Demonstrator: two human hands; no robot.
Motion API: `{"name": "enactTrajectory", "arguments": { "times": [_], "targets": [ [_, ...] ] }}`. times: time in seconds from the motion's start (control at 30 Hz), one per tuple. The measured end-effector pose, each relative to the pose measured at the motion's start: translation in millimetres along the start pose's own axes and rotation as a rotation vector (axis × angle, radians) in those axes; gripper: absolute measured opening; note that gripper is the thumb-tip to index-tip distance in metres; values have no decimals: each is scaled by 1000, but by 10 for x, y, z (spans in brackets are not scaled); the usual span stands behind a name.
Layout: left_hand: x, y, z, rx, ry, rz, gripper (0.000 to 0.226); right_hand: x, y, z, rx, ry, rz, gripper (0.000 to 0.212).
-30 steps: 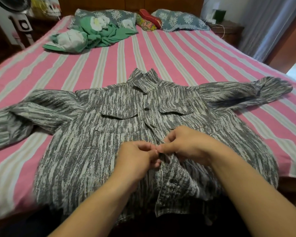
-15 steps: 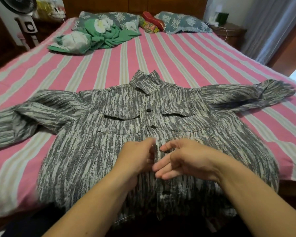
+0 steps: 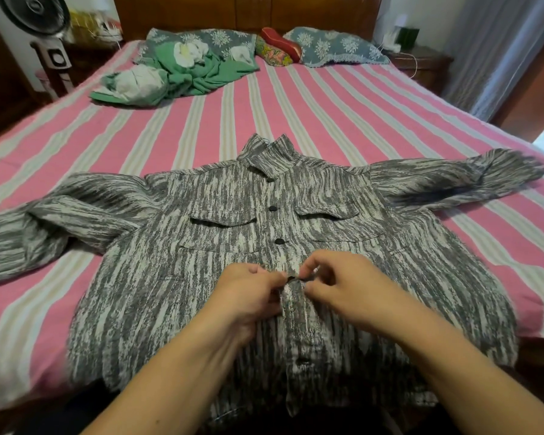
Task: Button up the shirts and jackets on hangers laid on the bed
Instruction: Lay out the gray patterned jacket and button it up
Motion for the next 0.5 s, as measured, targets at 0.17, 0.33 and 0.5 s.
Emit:
{"name": "enactTrajectory", "arguments": {
  "times": [0.17, 0.33, 0.5],
  "targets": [
    [-16, -20, -44, -78, -42, 18, 27, 34, -61, 25, -152, 198, 71, 20],
    [-110, -52, -64, -66, -129, 51, 17, 16, -160, 151, -156, 236, 203, 18],
    [-166, -77, -63, -54, -127, 74, 16, -91, -408, 218, -252, 367, 447, 15]
  ]
}}
Point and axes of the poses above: each hand's wrist, its own x-axis towards the middle knuckle, its own y-axis out of the back of the hand, z = x × y, the point moved 2 cm from there along x, towards the middle knuckle, and after that the axes turned 14 degrees about y, right-handed, at the moved point
